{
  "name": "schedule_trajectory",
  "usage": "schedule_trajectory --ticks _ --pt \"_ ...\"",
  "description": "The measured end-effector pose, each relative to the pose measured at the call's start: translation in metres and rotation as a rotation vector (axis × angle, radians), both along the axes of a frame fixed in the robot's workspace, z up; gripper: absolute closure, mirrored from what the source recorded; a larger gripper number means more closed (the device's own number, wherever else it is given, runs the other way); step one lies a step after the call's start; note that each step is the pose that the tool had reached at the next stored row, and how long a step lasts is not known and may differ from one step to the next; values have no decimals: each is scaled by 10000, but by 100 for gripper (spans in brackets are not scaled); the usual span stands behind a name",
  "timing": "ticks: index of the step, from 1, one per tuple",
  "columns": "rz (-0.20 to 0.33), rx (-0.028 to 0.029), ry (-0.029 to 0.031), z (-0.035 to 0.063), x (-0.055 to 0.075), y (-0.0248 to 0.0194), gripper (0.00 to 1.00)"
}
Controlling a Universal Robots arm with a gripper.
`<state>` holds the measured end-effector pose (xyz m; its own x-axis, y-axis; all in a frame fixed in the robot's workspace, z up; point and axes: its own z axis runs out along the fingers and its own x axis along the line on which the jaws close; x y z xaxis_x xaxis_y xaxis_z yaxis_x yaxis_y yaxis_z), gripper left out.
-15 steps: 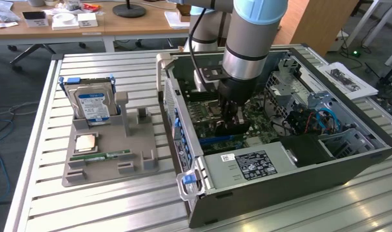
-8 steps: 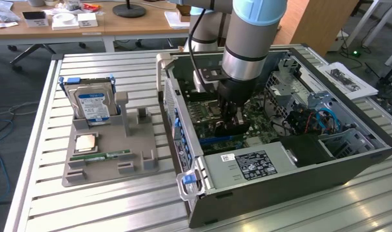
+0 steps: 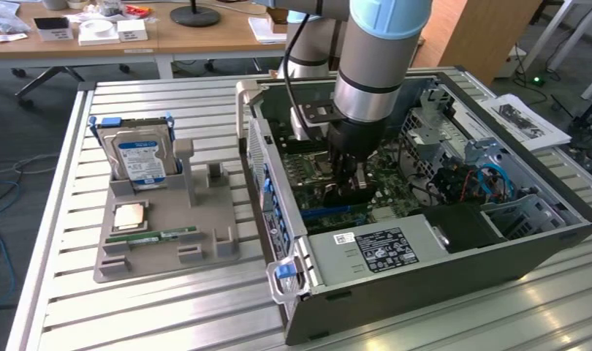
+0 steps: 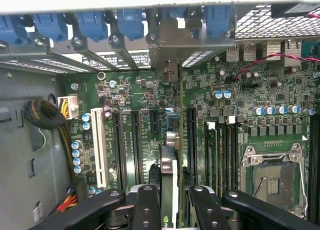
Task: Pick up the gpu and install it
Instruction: 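Insert the gpu into the slot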
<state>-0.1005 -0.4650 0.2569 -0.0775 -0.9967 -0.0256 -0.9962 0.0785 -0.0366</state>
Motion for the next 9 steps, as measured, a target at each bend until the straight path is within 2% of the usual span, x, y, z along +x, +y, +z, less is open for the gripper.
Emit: schedule_trajectory --ticks 9 --pt "-1 2 -1 -40 -9 0 73"
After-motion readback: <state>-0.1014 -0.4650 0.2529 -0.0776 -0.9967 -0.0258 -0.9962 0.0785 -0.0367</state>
